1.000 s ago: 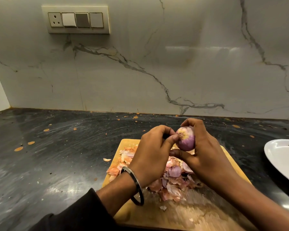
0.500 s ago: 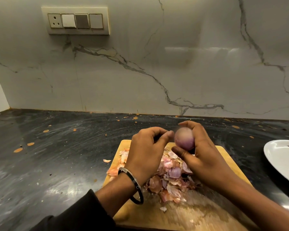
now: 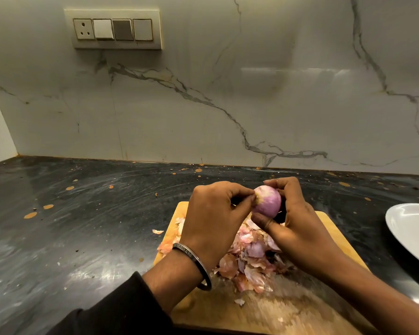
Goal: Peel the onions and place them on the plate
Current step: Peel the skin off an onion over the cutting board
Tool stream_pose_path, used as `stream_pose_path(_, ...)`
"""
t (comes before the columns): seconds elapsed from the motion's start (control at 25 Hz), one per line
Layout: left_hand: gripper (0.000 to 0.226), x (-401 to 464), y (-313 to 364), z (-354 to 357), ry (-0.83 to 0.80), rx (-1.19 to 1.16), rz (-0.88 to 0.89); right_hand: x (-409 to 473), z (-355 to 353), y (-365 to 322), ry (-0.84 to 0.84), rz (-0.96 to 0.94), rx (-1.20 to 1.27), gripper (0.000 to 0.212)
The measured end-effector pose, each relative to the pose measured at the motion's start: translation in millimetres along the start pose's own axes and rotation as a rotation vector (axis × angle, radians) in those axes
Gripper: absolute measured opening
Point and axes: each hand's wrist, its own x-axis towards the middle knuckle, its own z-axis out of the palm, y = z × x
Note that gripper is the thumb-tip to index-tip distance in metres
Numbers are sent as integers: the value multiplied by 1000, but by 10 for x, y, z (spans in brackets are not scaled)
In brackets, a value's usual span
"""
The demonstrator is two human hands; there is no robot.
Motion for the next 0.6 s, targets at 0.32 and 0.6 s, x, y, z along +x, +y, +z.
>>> stream_pose_path(0.32, 7, 34, -19, 25, 36, 52, 14, -10, 45, 2, 34, -78, -81, 55)
stream_pose_path(0.6, 10, 50, -69, 23, -3, -180, -119, -1, -4, -36, 84, -40, -34, 58)
